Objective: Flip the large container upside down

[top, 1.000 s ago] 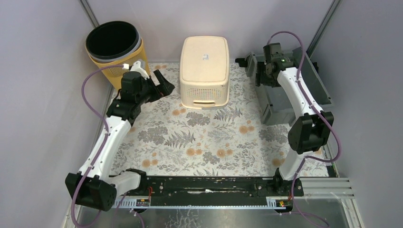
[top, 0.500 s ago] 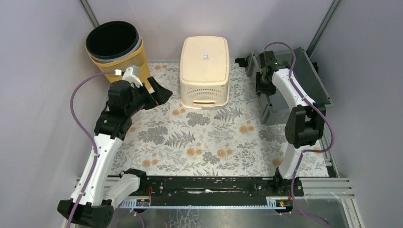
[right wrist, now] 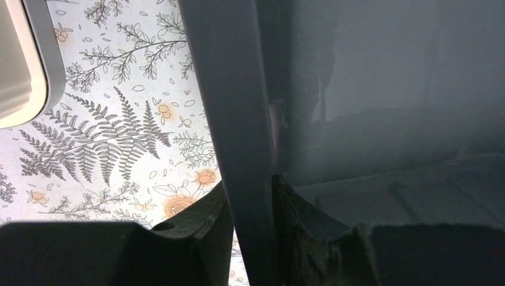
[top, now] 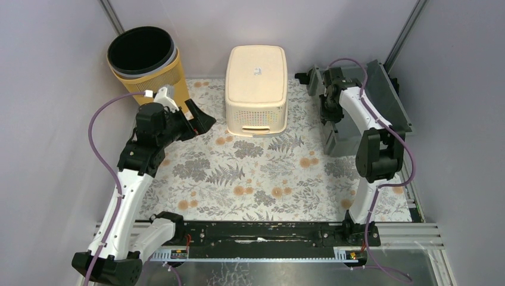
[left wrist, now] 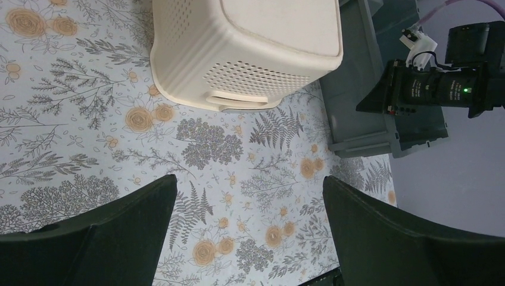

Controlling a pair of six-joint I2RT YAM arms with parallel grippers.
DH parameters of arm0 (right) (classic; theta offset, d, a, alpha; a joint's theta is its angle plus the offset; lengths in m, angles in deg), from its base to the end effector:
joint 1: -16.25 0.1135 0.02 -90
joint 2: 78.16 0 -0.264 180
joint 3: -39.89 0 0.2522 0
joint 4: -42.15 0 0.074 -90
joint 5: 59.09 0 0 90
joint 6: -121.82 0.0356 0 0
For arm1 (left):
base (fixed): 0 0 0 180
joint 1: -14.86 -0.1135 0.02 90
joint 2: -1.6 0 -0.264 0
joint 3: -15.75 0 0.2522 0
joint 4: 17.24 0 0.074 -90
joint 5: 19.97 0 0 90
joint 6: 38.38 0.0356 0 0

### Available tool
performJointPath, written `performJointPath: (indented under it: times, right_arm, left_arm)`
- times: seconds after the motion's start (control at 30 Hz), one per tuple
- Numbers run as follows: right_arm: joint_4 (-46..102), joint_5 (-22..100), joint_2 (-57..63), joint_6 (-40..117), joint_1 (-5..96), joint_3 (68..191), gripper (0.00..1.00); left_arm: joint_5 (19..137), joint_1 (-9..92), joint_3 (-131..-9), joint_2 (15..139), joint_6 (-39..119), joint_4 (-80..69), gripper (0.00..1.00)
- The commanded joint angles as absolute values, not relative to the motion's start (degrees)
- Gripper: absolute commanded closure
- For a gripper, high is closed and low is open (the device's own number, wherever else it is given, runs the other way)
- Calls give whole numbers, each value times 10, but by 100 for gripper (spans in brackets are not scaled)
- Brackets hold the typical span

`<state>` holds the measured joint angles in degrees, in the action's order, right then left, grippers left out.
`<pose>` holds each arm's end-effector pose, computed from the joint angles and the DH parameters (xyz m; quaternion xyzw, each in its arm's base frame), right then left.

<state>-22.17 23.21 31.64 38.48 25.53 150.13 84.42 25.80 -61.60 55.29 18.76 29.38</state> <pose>0.4051 0.0614 0.2657 -0.0071 0.9720 -0.0335 0.2324 0.1893 -0.0456 0.3851 -0.0894 0.8252 -0.3012 0.4694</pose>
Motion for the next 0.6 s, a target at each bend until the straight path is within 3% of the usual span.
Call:
performJointPath:
  times: [0.0, 0.3, 0.57]
  right_arm:
    - [-243, 288, 334, 381, 259, 1504, 69]
    - [-242, 290, 324, 391, 259, 1513, 100]
    - [-205, 302, 266, 421, 259, 1515, 100]
  left_arm:
    - [846, 261, -612, 547, 195, 294, 0]
    - [848, 261, -610, 554, 192, 291, 0]
    - [849, 261, -607, 552, 193, 288, 0]
